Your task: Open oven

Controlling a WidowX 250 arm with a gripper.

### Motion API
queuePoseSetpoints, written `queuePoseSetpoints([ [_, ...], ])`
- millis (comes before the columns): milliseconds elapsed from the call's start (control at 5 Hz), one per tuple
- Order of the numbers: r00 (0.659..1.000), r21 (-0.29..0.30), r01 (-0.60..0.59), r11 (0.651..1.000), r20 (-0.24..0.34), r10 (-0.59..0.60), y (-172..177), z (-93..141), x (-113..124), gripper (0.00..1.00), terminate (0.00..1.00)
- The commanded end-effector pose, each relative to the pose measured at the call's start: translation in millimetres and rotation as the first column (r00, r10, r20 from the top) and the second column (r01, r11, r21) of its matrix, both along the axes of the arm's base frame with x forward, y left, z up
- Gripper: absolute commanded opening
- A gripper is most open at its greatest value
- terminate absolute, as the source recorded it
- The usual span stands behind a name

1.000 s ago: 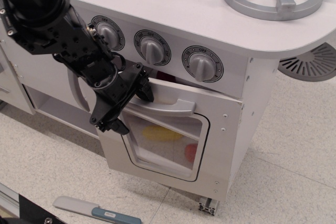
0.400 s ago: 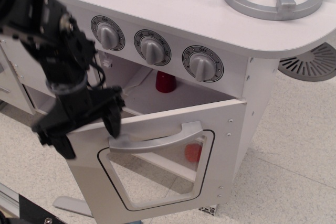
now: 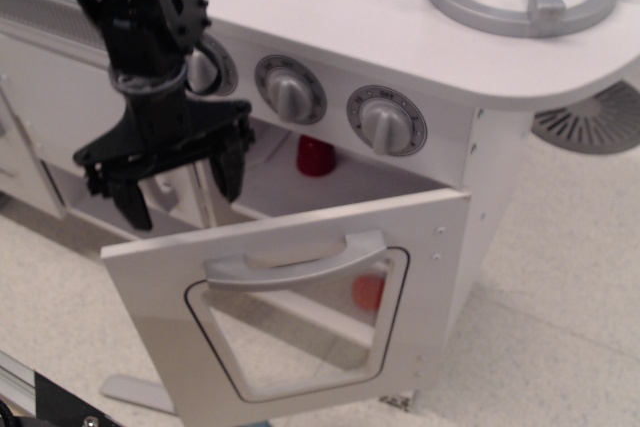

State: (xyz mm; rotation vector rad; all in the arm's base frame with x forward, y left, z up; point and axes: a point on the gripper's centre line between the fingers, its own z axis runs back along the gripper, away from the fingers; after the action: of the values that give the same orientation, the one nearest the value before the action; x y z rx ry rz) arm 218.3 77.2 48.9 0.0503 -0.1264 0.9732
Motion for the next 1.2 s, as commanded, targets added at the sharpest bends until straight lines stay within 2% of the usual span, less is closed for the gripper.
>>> queuePoseSetpoints([
  [0, 0.986, 0.185, 0.056, 0.981, 0.144, -0.084, 38, -21, 37, 1.00, 0.00],
  [200, 0.989, 0.190, 0.019, 0.982, 0.141, -0.046, 36, -36, 34, 1.00, 0.00],
  [400, 0.994, 0.192, -0.055, 0.980, 0.099, 0.037, 27, -45, 29, 1.00, 0.00],
  [800, 0.991, 0.122, -0.133, 0.984, 0.000, 0.134, -11, -53, 4, 1.00, 0.00],
  [1000, 0.988, 0.017, -0.135, 0.991, -0.067, 0.136, -32, -57, -6, 1.00, 0.00],
])
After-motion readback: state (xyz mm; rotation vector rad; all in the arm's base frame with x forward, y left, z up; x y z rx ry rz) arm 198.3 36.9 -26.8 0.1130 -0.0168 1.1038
